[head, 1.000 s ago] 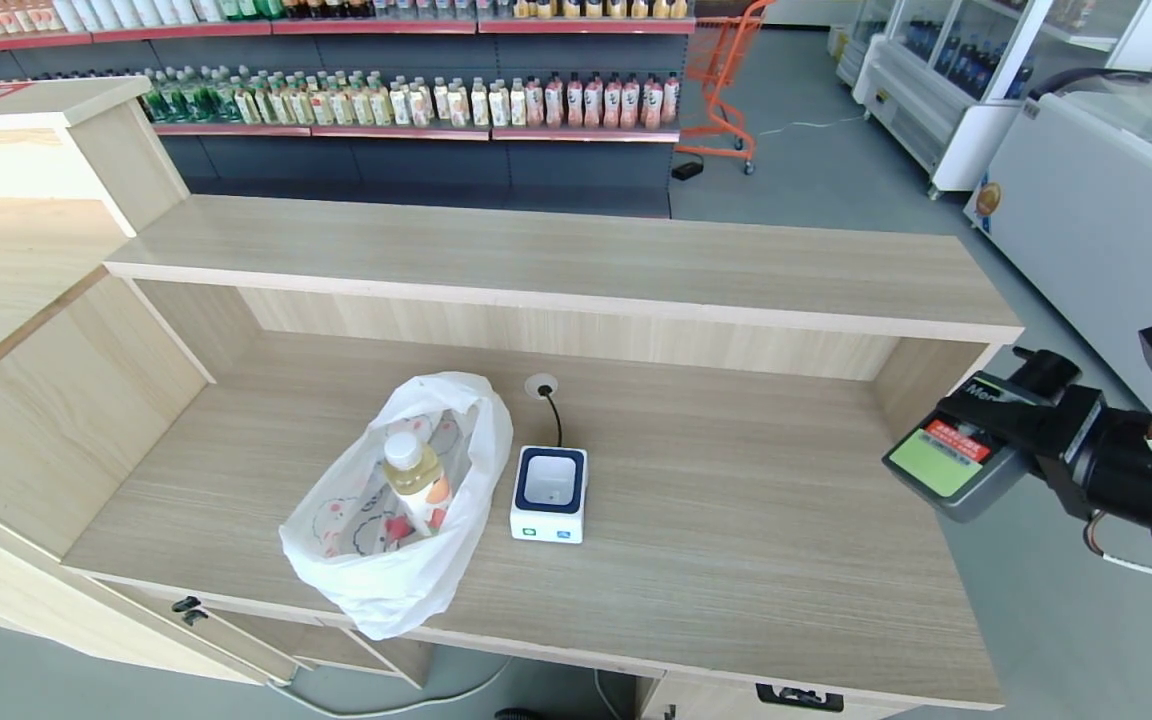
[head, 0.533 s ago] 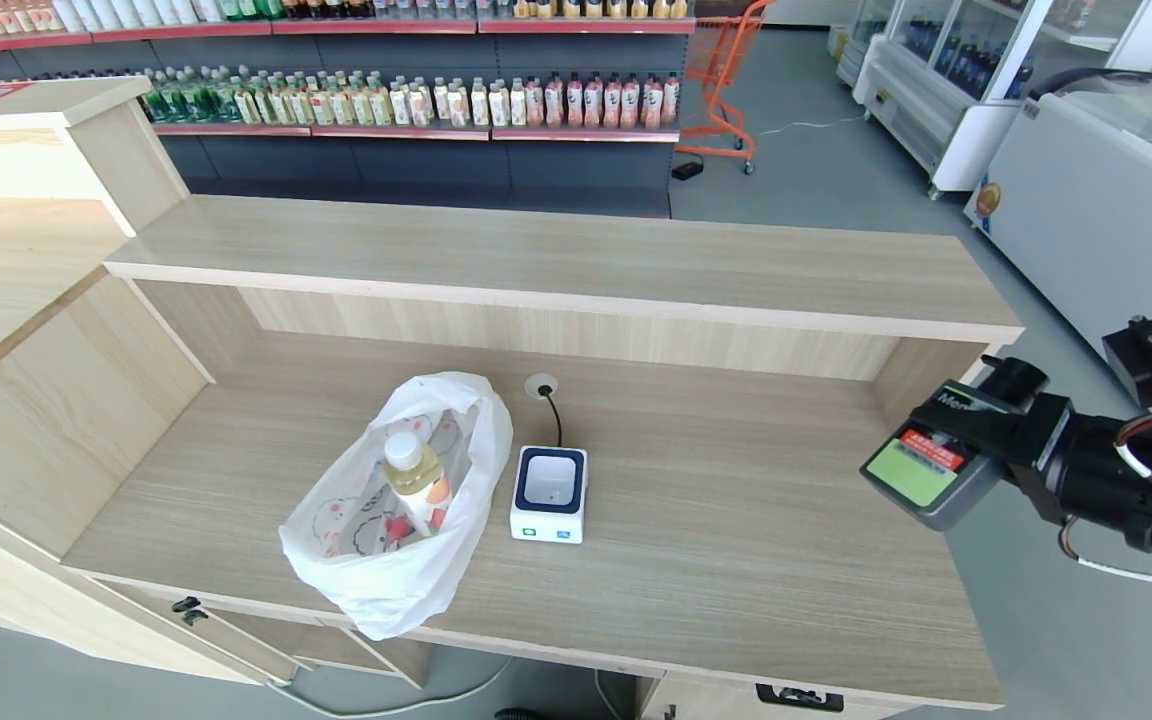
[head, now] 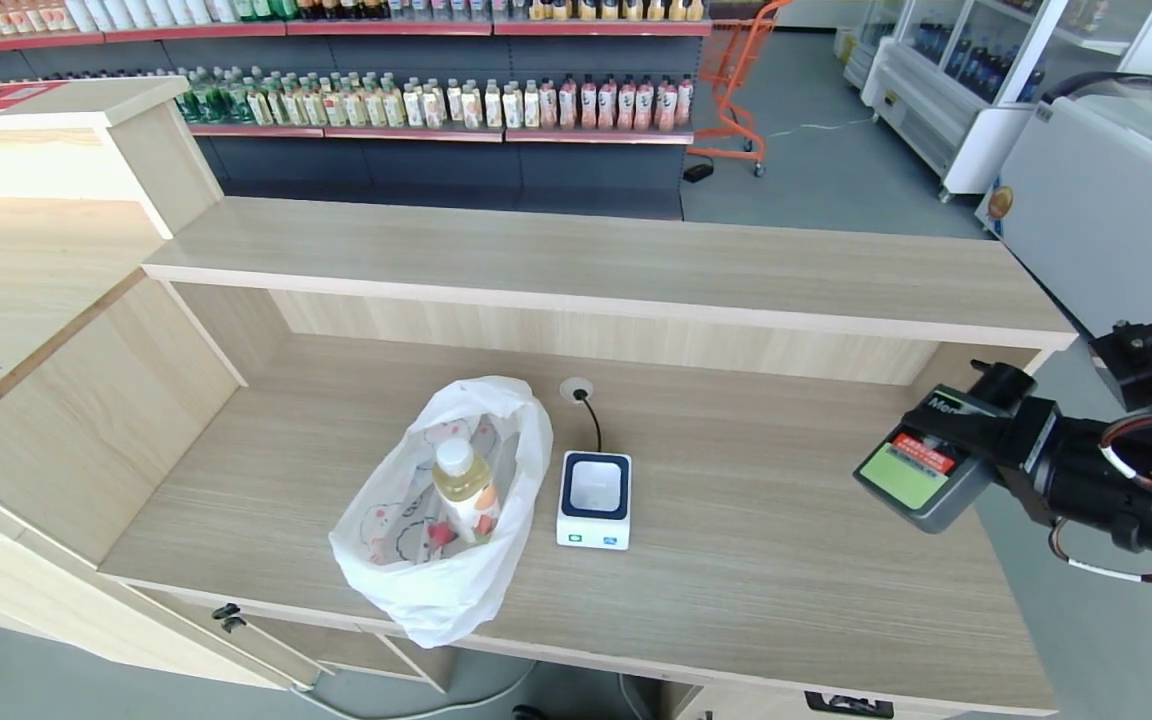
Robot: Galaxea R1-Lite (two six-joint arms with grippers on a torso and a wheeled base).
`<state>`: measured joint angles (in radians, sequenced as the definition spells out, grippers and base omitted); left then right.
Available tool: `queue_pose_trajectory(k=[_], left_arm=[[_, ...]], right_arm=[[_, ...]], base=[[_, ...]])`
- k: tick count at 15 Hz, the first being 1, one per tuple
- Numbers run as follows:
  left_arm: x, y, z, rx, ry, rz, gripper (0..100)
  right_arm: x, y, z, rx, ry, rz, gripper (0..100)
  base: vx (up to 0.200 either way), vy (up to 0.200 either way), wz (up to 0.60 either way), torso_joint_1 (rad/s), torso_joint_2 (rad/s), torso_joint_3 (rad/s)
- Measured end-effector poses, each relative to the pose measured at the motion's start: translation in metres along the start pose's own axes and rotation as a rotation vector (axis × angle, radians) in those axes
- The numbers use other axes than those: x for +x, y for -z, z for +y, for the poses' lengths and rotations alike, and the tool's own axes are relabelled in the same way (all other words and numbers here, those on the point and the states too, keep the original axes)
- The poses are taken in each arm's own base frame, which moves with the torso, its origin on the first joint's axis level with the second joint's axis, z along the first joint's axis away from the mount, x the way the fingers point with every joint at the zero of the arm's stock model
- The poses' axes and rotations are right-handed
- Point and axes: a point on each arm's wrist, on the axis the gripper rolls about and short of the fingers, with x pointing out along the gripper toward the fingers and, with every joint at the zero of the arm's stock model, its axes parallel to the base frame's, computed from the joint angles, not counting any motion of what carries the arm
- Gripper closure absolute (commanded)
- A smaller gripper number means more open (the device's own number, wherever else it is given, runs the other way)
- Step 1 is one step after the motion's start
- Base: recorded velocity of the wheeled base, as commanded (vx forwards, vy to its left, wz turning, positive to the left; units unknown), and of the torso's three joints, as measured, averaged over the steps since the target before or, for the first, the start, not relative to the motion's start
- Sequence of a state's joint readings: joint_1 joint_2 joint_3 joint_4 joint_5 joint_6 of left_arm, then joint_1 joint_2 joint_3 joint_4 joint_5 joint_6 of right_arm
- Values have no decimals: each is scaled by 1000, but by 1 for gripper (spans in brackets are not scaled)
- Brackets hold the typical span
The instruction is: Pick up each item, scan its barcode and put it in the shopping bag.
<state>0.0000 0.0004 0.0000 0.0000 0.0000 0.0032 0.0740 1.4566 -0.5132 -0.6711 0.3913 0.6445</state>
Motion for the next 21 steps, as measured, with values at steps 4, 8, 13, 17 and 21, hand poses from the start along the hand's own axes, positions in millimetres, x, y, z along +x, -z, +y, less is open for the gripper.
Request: queue_pose_trajectory(k=[4,8,13,17,21], left_arm=[[0,0,0,0,0,0,0],[0,0,0,0,0,0,0],[0,0,0,2,1,0,0],[0,0,0,2,0,0,0],[0,0,0,1,0,0,0]], right_arm=[[6,2,-3,-48,12,16,100],[12,4,-9,-134,38,29,100],[16,5,-12,-162,47,36,100],[16,7,-15,-182,58,47,100],[24,8,-22,-297,117,46,100]], base=[[0,200,0,2,1,6],[0,200,0,7,-1,-1],[0,40,0,0,1,0],[150,0,0,-3,-4,3],[0,0,0,0,0,0]])
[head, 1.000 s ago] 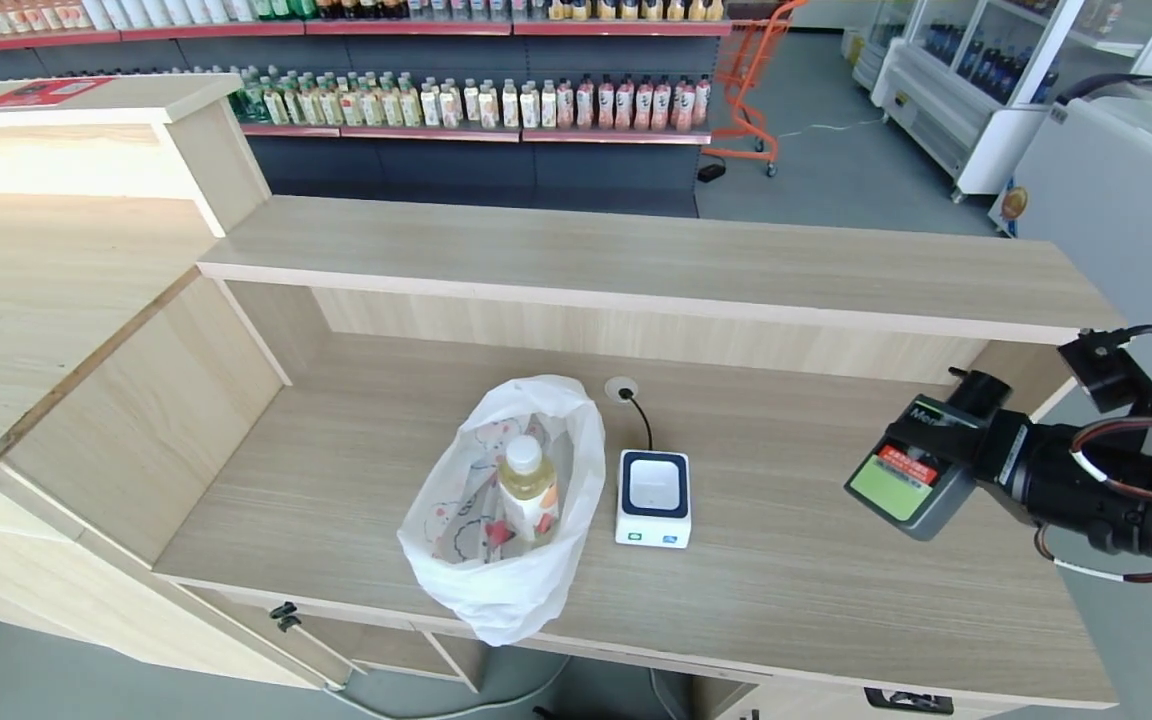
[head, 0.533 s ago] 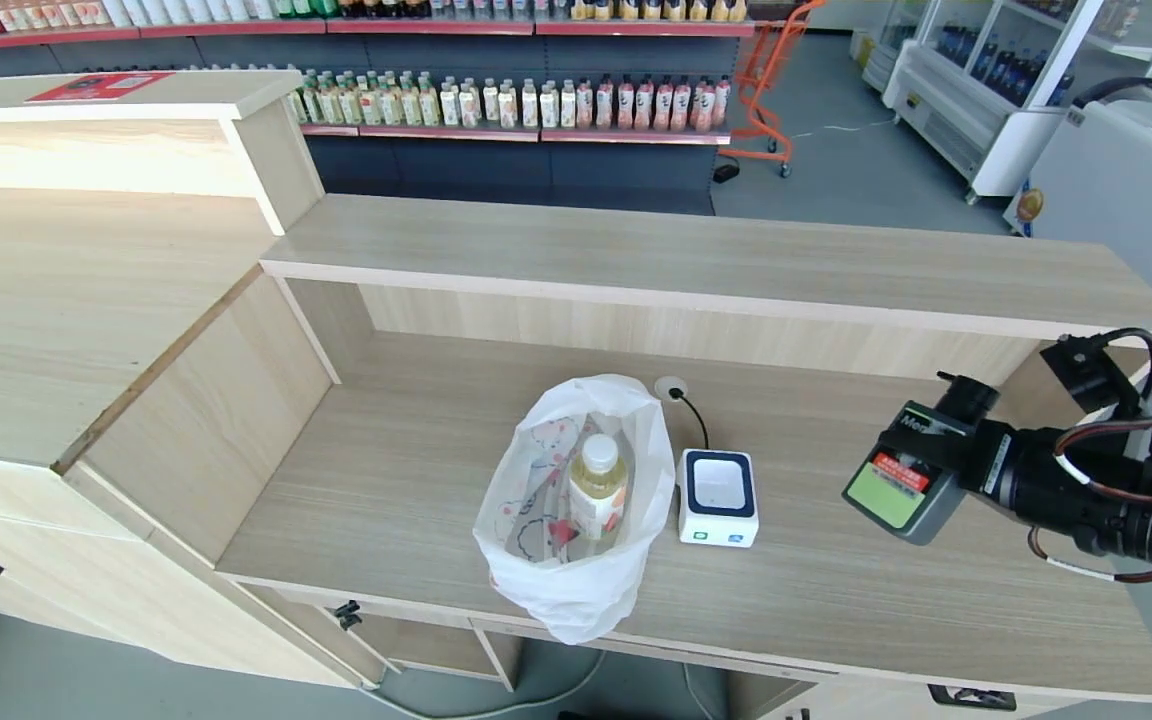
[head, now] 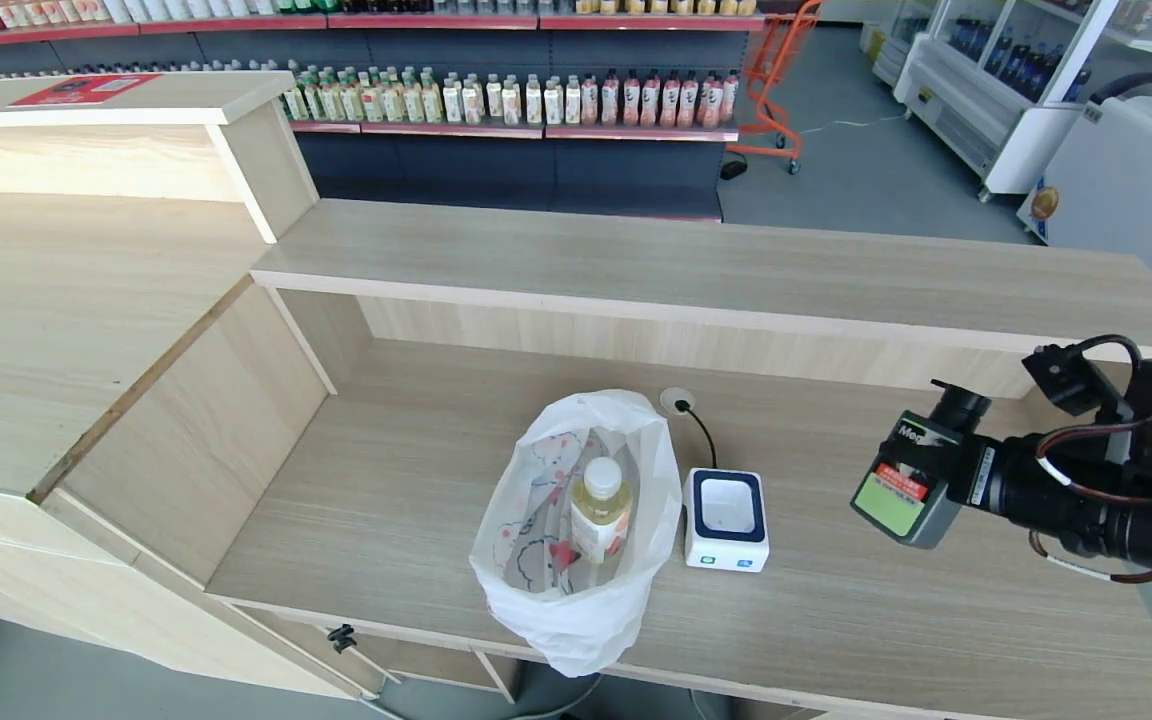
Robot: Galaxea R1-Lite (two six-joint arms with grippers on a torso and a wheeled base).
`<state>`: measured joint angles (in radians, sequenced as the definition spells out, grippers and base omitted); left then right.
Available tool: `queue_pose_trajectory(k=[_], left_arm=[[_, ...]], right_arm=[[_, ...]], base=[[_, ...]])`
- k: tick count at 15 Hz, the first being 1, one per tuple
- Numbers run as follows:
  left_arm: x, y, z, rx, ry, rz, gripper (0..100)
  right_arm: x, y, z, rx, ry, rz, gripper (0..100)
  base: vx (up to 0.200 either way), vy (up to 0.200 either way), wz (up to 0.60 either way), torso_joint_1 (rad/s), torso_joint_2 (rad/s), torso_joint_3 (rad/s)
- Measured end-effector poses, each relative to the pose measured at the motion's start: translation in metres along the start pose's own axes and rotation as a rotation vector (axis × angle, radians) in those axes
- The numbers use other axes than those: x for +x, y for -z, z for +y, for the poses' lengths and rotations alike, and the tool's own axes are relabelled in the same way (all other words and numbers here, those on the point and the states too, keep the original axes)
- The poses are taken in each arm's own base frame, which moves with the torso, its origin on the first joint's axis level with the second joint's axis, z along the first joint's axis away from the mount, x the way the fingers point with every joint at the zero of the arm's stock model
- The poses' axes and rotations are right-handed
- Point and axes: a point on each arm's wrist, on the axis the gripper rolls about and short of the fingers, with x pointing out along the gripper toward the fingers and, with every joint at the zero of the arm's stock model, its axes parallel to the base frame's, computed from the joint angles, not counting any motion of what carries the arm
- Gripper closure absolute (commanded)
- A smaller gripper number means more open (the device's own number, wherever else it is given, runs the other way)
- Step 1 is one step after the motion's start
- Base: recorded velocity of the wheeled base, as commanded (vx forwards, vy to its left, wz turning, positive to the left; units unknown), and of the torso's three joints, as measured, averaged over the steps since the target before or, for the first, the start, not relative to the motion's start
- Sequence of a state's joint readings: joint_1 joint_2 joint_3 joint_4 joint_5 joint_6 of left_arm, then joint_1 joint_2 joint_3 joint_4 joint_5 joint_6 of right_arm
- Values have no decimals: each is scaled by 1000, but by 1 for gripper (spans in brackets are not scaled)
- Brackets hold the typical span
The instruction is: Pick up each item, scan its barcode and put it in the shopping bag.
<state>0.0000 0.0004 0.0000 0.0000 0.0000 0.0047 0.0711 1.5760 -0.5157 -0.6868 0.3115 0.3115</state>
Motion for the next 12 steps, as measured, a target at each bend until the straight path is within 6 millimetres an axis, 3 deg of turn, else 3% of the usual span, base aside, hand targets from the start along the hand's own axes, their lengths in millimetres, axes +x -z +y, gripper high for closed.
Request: queue_pose_trajectory(k=[5,12], left_arm=[[0,0,0,-1,0,0,0],[0,0,0,-1,0,0,0]], right_arm=[[28,8,-11,-189,75,-1,100],[82,34,7,-278,-77,23,100]], base=[[0,0,0,0,0,0],[0,0,0,0,0,0]])
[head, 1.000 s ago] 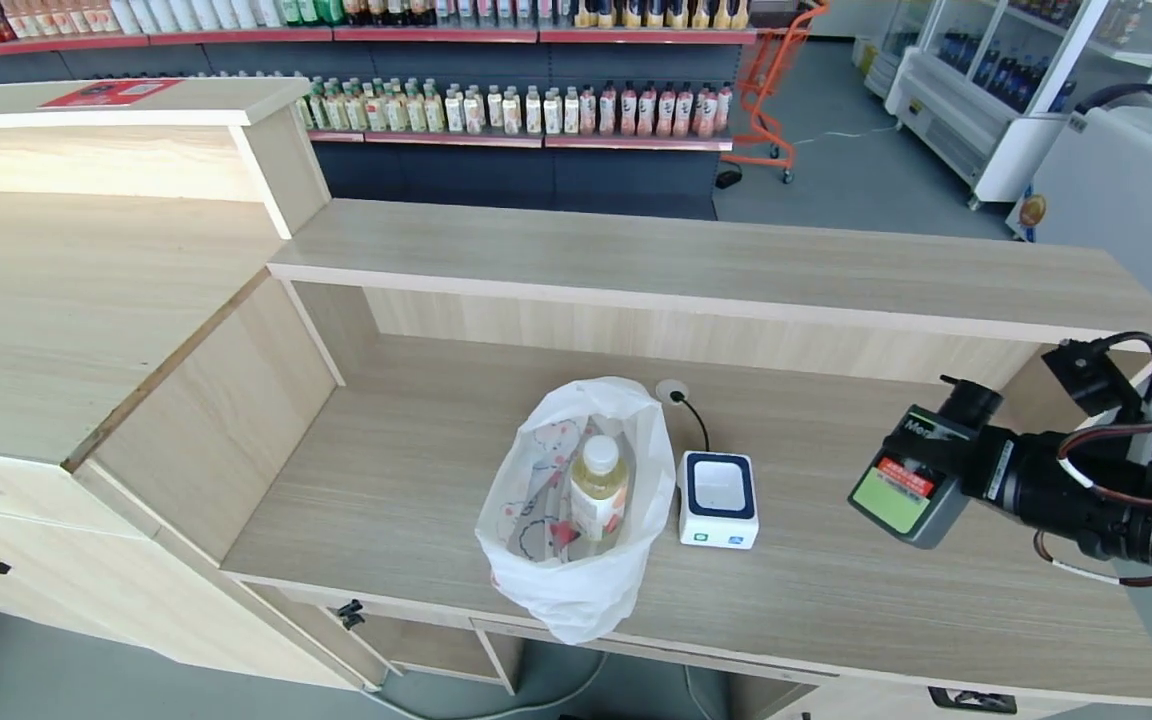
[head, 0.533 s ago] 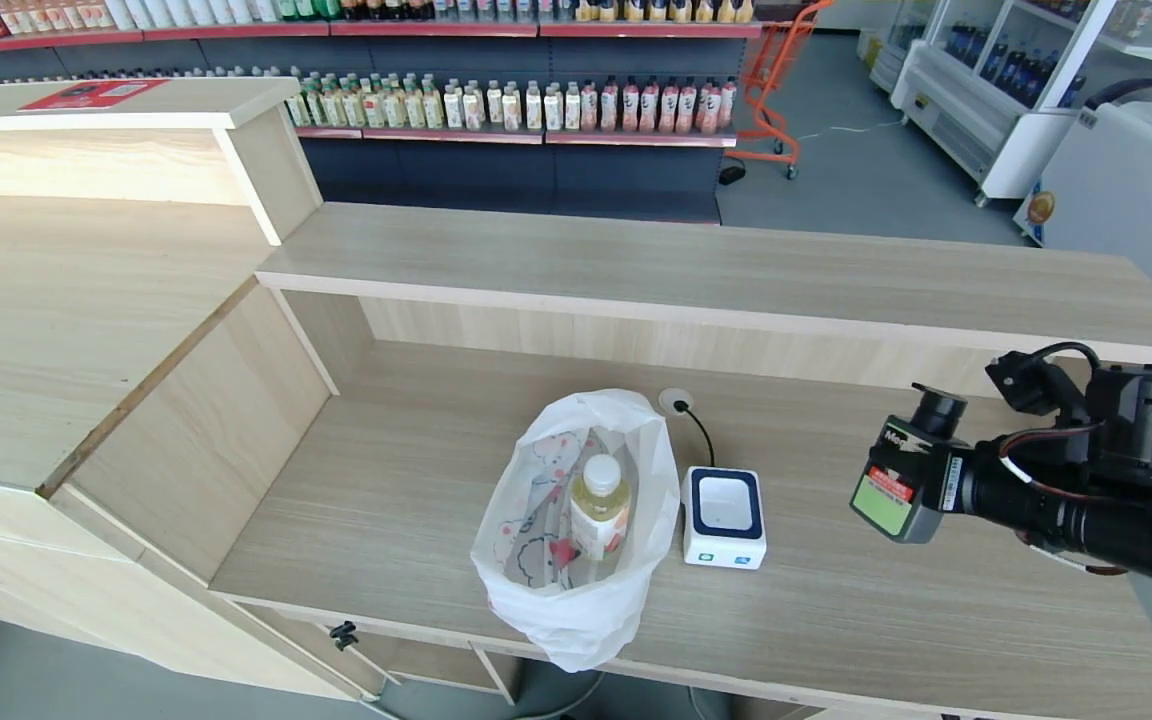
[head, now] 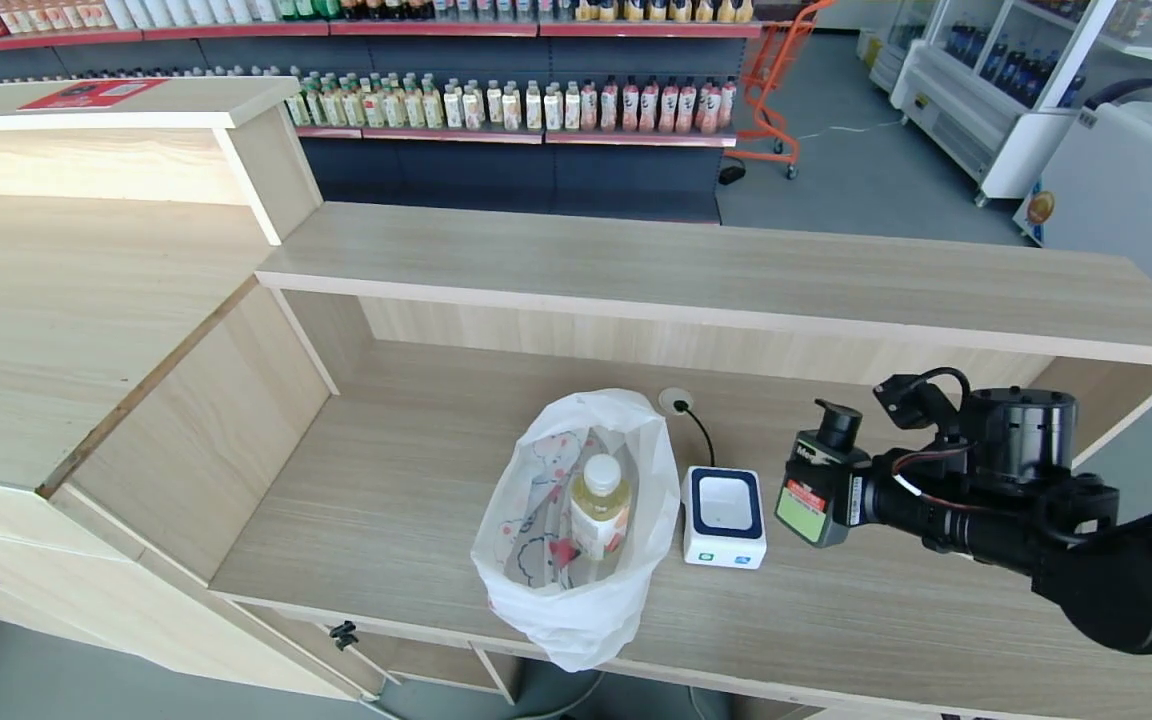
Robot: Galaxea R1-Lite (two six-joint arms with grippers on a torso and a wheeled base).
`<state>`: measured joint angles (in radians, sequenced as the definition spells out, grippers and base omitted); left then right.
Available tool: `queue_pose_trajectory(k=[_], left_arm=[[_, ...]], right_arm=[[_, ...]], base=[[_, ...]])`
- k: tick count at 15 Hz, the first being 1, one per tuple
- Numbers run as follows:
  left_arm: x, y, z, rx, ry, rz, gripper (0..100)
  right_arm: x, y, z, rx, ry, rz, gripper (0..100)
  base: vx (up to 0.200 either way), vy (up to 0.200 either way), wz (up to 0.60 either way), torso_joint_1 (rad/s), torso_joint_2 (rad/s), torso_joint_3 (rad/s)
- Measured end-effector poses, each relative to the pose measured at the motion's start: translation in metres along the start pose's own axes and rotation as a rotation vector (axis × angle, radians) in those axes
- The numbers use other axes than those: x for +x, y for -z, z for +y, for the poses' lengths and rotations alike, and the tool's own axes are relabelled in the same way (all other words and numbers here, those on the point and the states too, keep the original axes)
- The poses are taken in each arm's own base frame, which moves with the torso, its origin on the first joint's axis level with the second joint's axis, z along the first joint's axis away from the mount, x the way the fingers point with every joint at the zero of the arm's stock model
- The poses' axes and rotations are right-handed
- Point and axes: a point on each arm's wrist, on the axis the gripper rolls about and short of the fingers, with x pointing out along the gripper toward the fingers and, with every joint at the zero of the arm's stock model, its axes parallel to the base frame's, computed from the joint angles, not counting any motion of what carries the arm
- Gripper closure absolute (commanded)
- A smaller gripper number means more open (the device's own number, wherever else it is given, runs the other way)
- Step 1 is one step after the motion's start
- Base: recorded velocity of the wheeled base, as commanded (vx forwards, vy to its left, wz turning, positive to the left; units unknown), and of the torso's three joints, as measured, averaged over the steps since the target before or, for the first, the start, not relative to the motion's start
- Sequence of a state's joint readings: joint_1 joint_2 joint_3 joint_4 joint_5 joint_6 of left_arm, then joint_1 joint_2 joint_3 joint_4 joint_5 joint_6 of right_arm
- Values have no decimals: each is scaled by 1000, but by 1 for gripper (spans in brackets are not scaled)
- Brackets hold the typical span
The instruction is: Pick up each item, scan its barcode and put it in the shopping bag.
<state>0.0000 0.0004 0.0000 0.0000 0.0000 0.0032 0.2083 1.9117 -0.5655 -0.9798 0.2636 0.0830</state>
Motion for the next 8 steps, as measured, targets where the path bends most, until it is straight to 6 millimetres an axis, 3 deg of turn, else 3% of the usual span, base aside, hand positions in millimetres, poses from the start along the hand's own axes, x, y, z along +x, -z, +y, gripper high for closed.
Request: queue_pose_trajectory(k=[4,8], left_arm=[[0,0,0,0,0,0,0],[0,0,0,0,0,0,0]], right_arm=[[30,13,-6,-30,-9,27,100],[47,16,-10,-14,-18,30,100]], base=[[0,0,0,0,0,0],[0,0,0,0,0,0]])
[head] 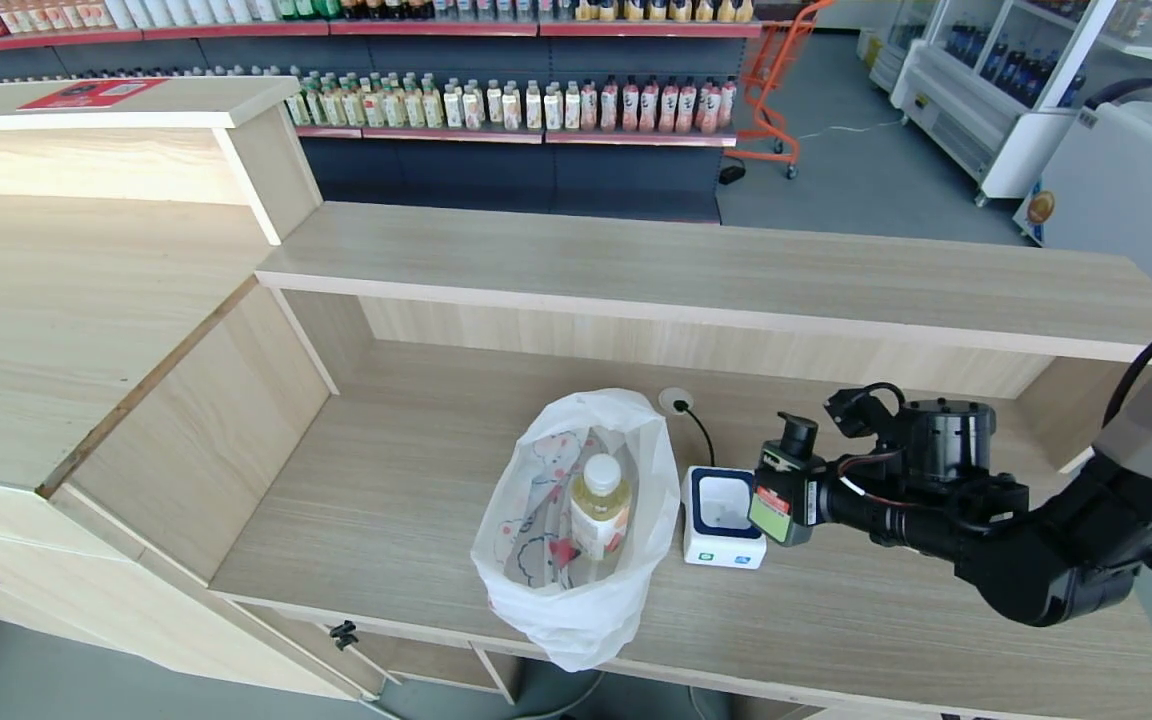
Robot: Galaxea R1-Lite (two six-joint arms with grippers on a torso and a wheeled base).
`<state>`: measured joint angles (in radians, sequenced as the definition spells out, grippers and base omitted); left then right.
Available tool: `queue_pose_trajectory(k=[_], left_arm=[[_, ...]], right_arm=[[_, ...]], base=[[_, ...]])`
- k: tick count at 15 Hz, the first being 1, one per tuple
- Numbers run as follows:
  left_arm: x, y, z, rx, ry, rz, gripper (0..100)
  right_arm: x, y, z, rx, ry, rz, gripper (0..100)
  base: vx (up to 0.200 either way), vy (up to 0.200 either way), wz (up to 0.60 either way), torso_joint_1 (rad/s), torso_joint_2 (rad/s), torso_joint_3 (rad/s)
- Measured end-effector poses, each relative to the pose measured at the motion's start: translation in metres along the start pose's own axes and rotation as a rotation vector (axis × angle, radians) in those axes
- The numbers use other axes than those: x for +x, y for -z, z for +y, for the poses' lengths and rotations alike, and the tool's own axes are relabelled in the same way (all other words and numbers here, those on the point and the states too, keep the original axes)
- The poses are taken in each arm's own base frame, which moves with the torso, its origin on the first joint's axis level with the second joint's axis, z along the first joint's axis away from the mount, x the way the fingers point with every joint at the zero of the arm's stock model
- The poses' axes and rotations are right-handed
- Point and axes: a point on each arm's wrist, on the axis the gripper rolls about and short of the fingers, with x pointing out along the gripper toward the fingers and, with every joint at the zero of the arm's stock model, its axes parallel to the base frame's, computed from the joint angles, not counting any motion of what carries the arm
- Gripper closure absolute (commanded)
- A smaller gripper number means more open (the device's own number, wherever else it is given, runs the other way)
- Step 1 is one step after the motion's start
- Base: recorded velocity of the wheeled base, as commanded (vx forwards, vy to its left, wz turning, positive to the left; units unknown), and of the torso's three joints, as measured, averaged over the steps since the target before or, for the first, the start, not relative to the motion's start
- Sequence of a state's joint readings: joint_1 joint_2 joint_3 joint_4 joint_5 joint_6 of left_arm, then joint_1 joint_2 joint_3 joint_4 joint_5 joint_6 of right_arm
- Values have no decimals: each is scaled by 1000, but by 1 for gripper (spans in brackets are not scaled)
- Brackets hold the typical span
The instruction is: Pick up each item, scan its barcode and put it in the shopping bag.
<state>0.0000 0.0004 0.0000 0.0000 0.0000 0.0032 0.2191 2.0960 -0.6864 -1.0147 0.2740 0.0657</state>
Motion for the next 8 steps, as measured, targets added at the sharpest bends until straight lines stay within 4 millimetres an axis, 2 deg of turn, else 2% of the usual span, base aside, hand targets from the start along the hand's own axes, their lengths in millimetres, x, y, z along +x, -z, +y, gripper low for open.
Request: queue_pose_trajectory(k=[8], left_arm=[[0,0,0,0,0,0,0]], right_arm=[[30,3,2,43,-28,-4,100]], base=[[0,0,0,0,0,0]])
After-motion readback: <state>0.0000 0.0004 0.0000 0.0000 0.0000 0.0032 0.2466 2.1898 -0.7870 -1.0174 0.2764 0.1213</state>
